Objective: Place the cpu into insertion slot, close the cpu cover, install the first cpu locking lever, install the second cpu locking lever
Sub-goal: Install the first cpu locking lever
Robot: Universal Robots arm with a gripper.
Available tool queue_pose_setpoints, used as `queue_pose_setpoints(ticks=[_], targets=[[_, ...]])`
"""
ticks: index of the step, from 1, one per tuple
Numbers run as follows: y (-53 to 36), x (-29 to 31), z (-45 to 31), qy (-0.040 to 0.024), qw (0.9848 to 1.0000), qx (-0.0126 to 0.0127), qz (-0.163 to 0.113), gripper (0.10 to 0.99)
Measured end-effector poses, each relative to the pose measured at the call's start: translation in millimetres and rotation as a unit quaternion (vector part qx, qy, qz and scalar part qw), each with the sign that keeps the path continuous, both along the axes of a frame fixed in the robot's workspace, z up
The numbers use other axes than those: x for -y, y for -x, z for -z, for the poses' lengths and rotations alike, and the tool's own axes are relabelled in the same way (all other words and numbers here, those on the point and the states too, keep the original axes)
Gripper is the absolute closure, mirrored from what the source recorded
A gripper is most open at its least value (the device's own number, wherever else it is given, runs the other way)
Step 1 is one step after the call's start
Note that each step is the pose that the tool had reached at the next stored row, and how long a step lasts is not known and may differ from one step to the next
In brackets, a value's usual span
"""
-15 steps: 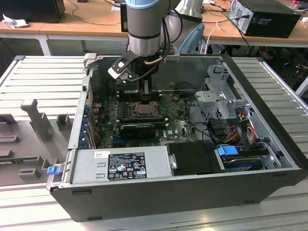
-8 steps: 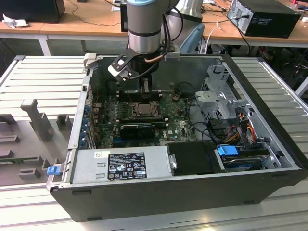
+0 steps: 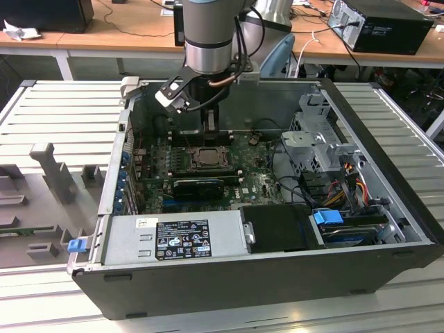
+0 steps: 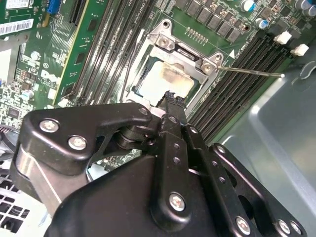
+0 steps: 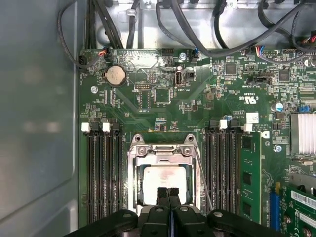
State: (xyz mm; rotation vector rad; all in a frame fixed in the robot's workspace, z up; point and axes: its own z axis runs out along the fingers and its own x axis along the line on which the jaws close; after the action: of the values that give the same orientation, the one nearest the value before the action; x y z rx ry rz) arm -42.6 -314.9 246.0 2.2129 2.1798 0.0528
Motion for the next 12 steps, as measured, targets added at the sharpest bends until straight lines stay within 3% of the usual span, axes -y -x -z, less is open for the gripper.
queue_pose_setpoints(ticks=[12], targets=[[0.0, 0.0, -25.2, 0.0, 1.0, 0.0, 0.0, 0.98]])
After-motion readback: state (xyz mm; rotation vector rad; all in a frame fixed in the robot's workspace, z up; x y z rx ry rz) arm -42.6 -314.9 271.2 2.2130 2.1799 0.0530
